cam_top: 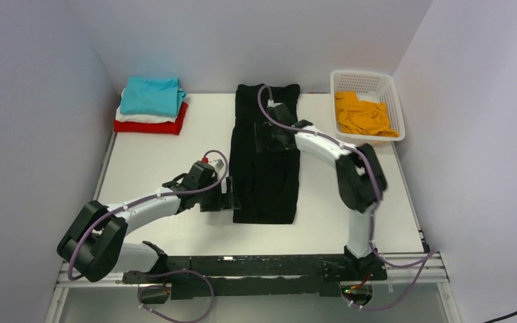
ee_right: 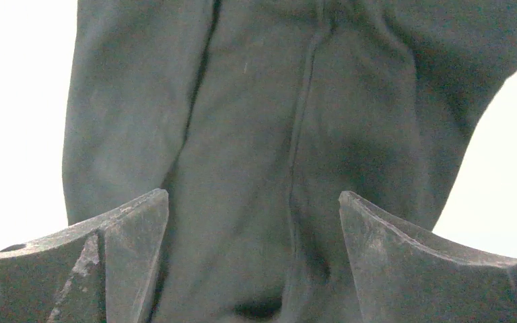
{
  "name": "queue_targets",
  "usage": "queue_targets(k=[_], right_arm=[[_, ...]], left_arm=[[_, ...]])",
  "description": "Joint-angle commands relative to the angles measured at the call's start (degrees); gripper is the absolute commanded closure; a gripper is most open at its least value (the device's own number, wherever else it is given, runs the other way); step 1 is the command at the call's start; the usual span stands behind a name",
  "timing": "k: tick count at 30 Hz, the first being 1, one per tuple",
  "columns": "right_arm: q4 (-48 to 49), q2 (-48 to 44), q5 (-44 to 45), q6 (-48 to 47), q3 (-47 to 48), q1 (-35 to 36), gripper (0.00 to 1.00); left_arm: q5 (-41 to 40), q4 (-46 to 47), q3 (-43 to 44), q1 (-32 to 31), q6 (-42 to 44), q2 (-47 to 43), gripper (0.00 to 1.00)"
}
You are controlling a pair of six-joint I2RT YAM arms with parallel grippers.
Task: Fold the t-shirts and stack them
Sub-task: Grab the bottom of the folded rectangular tshirt with both arms
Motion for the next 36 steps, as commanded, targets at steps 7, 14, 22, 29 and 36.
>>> queue_targets(k=[7,14,22,29,36], right_arm=[[7.0,-34.2,-3.1,8.5,-35.4,2.9,0.00],[3.1,-46.2,-7.2,17.1,-49.6,2.9,0.02],[5.2,-51.6,-11.4,23.5,-58.4,2.9,0.14],[7.6,-48.9,-12.7,24.7,-60.4,2.9,0.30],[8.9,-47.5,-17.1,25.7,-64.1,3.0,0.75]], left_arm=[[-8.2,1.4,2.5,-6.8,-6.4,4.0,0.25],[-11.4,0.9,3.7,-10.5,-9.0,7.5,0.39],[-13.5,0.1,4.2,-12.5,-11.8,12.3,0.55],[-14.3,-2.4,4.7,-12.7,-12.5,12.8,0.75],[-11.5,-5.8,3.9,-14.3,-12.5,11.6,1.00]])
